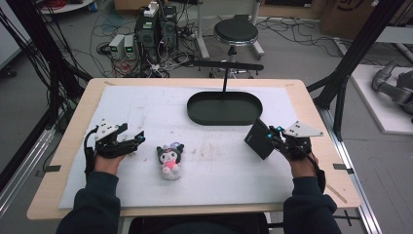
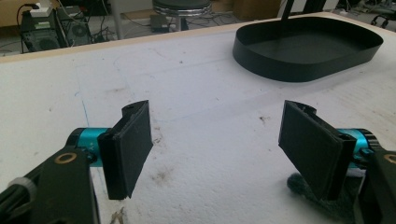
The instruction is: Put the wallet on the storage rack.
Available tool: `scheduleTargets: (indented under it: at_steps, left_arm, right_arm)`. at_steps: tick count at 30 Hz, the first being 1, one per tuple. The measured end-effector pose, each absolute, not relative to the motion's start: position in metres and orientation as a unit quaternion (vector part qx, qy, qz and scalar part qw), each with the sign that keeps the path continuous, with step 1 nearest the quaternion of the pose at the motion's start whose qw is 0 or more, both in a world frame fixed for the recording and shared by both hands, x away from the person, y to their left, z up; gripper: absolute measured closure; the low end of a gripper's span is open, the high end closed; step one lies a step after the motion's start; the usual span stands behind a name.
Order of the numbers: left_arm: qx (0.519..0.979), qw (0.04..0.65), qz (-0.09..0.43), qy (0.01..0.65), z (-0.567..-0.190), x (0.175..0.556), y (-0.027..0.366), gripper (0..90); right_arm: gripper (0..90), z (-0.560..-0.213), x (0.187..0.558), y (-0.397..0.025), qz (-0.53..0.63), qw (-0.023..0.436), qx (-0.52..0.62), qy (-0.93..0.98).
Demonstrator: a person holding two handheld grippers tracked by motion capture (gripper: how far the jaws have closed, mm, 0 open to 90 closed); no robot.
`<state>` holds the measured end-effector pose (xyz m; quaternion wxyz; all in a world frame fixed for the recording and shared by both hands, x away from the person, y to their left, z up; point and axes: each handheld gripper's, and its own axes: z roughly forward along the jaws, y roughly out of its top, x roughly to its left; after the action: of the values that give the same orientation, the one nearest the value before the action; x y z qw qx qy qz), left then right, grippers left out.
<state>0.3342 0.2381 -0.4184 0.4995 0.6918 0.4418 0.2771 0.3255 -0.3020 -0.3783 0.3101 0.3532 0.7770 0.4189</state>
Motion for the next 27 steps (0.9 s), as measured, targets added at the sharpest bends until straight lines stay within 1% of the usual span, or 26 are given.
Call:
scheduleTargets:
  at_steps: [10,11,13,14,16,24,25,26,27]
  left_arm:
    - [0.692,0.499,0.277,0.442,-0.4187,0.3345,0.2378,25.6]
    - [0.692,0.499,0.278,0.442,-0.4187,0.3346,0.2379,25.5]
    - [0.692,0.499,0.278,0.442,-0.4188,0.3346,0.2378,25.6]
    - [0.692,0.499,0.277,0.442,-0.4188,0.3345,0.2378,25.6]
    - [0.692,0.499,0.278,0.441,-0.4188,0.3346,0.238,25.5]
    - [0.693,0.498,0.278,0.442,-0.4189,0.3347,0.238,25.5]
    - [0.693,0.497,0.278,0.441,-0.4188,0.3346,0.2382,25.6]
    - [0.694,0.497,0.277,0.442,-0.4188,0.3346,0.2383,25.6]
    - [0.693,0.497,0.278,0.442,-0.4188,0.3347,0.2382,25.5]
  right_arm:
    - [76.9,-0.3789,0.3243,-0.2976,0.421,0.313,0.338,0.781]
    - [74.2,-0.3788,0.3241,-0.2973,0.423,0.313,0.338,0.78]
    - [73.0,-0.3789,0.3241,-0.2972,0.423,0.313,0.337,0.78]
    - [69.8,-0.379,0.3239,-0.2965,0.424,0.313,0.337,0.78]
    - [68.8,-0.379,0.3239,-0.2964,0.424,0.313,0.337,0.78]
    - [68.2,-0.3792,0.3237,-0.295,0.431,0.307,0.327,0.783]
    - [63.2,-0.3789,0.323,-0.2943,0.431,0.313,0.325,0.782]
    - [63.2,-0.3789,0.323,-0.2943,0.431,0.313,0.325,0.782]
    - [57.4,-0.379,0.3233,-0.2941,0.426,0.325,0.332,0.776]
